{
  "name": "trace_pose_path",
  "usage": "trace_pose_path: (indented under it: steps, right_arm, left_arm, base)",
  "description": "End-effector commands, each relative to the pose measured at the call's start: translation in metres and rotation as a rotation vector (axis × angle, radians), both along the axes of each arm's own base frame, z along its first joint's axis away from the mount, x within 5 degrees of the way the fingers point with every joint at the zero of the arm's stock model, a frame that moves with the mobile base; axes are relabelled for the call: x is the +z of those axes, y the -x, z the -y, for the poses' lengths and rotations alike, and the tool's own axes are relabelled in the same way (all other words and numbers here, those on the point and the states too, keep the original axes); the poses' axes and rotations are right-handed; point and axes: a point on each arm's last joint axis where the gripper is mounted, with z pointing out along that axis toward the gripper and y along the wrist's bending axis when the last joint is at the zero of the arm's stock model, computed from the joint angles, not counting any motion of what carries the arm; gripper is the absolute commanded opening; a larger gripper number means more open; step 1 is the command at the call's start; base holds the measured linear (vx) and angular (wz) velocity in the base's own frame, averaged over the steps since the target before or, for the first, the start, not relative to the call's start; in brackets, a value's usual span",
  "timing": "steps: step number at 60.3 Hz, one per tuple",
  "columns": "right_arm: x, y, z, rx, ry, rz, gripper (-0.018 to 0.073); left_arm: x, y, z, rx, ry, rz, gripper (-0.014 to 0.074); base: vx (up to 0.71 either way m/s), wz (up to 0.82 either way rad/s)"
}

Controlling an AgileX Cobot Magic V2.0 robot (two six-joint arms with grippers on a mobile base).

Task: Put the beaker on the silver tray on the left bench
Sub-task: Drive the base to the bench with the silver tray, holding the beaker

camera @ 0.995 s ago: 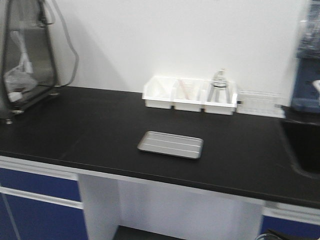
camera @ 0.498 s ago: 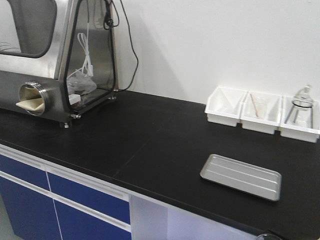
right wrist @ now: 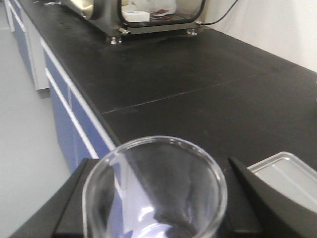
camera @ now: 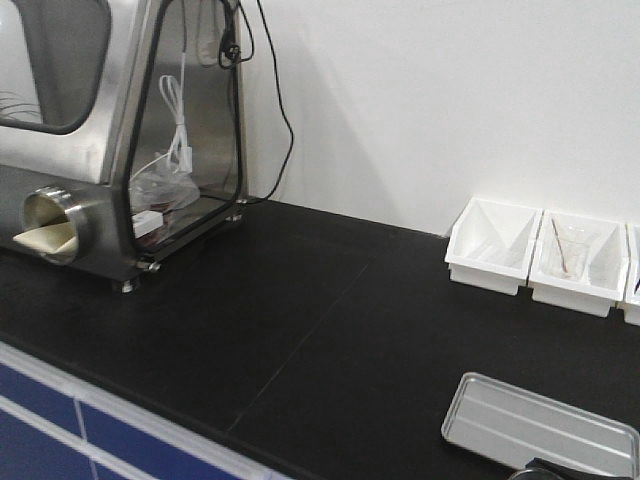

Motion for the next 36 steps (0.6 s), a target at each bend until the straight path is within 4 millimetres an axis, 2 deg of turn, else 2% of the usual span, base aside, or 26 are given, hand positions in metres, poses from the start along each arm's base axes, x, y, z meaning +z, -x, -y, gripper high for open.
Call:
trace_pose_path:
  steps: [1, 15, 36]
  right_arm:
    - [0.0179, -0.003, -0.001, 0.0, -0.058, 0.109, -0.0011]
    - [0.0179, -0.003, -0.001, 0.0, -0.058, 0.109, -0.0011]
    - [0.0179, -0.003, -0.001, 0.0, -0.058, 0.109, -0.0011]
  left_arm:
    - [0.0009, -0.002, 0.0013, -0.015, 0.006, 0.069, 0.0001]
    - [0.0009, -0.002, 0.0013, -0.015, 0.006, 0.069, 0.0001]
    - [0.0009, -0.002, 0.0013, -0.015, 0.006, 0.069, 0.0001]
  base:
    - [0.3, -0.2]
    - [0.29, -0.33]
    - [0.23, -0.52]
